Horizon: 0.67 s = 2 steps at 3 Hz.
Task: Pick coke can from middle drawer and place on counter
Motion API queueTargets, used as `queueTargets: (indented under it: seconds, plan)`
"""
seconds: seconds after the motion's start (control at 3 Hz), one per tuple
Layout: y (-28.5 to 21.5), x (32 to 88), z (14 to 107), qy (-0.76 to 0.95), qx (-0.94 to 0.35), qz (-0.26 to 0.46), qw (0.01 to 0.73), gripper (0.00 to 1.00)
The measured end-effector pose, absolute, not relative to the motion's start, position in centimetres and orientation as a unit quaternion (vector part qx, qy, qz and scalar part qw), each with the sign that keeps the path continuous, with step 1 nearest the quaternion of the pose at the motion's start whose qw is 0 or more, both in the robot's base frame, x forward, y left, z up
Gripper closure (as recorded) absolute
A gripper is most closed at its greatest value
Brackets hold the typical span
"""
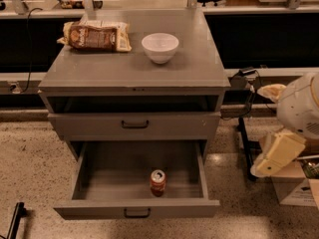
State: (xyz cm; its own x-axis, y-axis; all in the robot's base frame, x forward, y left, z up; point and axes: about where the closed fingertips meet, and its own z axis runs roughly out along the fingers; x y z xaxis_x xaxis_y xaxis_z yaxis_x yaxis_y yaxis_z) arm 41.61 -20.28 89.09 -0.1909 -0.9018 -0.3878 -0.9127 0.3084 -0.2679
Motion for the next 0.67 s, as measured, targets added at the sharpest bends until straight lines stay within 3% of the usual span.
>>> queueTargets:
  seconds: [0.67]
  plan:
    - [-17.1, 42.7, 77.0, 0.768, -0.591, 0.113, 0.222, 0.00]
